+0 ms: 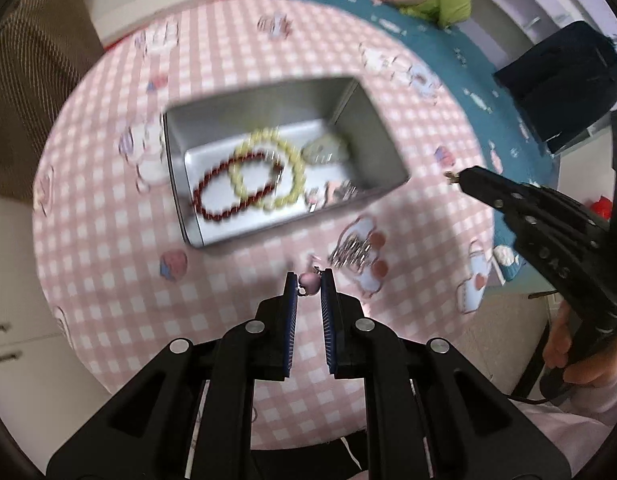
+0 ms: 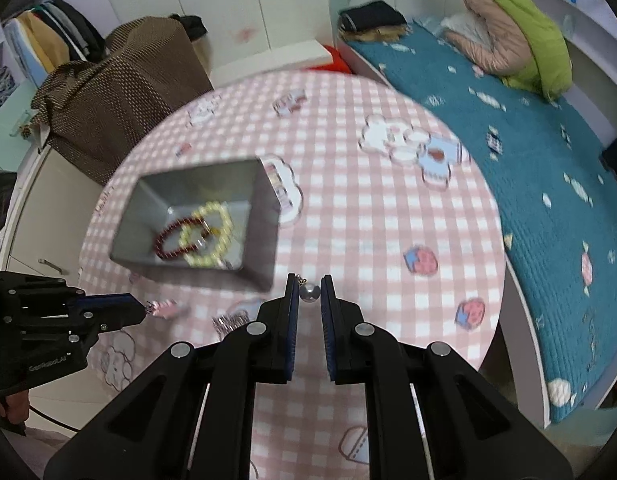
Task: Organize jewelry
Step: 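Carry both items over the tin box and open both tools to drop them, then withdraw both tools back toward the remaining pink charms and silver chain, then grasp a pink charm with the left tool while the right tool moves to the silver chain, then carry the pink charm and silver chain over the tin box and open both tools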
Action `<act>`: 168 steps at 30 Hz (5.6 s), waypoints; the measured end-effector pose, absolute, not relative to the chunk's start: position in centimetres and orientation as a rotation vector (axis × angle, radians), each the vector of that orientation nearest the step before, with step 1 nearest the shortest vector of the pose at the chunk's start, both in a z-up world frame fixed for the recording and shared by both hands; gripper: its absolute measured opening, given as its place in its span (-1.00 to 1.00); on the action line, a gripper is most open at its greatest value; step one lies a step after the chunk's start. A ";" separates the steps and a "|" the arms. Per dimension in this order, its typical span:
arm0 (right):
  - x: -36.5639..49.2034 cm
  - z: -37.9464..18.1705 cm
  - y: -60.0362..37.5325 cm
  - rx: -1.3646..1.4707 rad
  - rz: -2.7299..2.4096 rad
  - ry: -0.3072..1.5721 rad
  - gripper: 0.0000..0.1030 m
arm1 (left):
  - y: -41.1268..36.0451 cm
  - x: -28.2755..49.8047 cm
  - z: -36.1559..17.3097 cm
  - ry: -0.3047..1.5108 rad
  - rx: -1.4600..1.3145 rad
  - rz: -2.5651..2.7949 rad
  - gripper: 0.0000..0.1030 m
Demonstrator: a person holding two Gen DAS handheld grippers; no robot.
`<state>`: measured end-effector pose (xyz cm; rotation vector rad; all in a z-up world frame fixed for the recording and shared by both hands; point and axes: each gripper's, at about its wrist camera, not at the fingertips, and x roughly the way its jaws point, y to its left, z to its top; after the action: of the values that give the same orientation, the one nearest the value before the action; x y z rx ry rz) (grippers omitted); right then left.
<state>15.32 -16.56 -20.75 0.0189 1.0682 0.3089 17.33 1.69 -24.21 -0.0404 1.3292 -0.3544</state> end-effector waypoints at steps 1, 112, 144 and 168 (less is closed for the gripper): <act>15.5 -20.3 -16.3 0.013 0.317 1.055 -0.80 | 1.7 17.4 -23.5 1.311 -0.042 -0.355 -0.78; 15.9 -24.3 -18.8 -0.049 0.593 1.161 0.21 | 0.4 13.3 -27.0 1.359 -0.084 -0.115 -0.71; 12.6 -26.8 -10.3 -0.029 0.337 1.184 -0.80 | 9.5 14.3 -25.8 1.328 0.027 -0.303 -0.71; 15.2 -14.1 -8.5 -0.014 0.355 0.918 -0.80 | 8.7 19.1 -18.8 1.122 -0.146 -0.472 -0.72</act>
<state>15.21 -8.52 -14.08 -0.0144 0.9181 0.3550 19.08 8.71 -18.77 -0.1463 1.1223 -0.4721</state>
